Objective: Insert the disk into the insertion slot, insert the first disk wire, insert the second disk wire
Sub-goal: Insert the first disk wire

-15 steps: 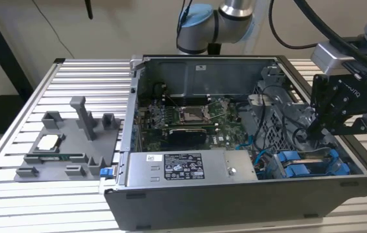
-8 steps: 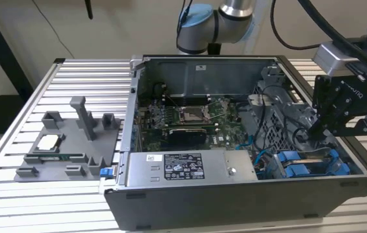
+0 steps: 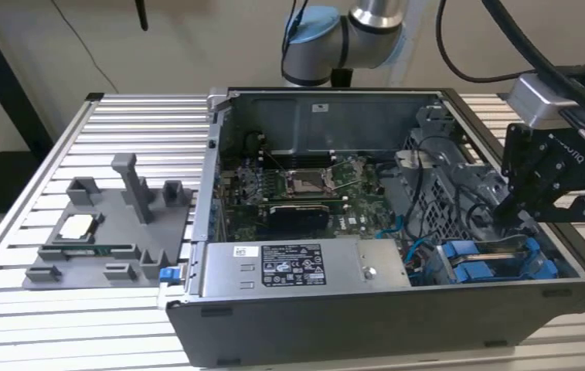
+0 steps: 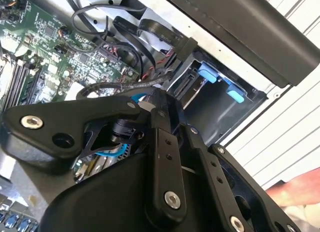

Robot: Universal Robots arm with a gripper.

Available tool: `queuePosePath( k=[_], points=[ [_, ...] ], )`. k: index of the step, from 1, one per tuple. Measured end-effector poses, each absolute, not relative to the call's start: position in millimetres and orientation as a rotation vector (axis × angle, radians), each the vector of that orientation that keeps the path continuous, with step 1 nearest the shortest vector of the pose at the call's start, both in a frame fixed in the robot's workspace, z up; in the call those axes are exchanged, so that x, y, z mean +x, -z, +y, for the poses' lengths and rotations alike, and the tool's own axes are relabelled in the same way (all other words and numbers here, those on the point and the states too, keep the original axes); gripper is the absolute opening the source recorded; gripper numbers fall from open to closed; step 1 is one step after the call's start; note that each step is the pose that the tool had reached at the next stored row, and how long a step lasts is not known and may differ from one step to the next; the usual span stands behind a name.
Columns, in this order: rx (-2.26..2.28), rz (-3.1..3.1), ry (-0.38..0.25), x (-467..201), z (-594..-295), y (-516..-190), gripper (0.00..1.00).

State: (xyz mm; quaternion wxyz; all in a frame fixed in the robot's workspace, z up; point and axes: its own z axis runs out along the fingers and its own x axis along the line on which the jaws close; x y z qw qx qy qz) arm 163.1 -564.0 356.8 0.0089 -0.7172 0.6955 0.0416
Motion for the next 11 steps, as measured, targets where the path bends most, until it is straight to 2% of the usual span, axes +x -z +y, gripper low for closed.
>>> queuePosePath(
  k=[11],
  points=[
    [-2.237, 2.173, -0.136, 169.3, -573.4, -351.7, 0.19]
  ],
)
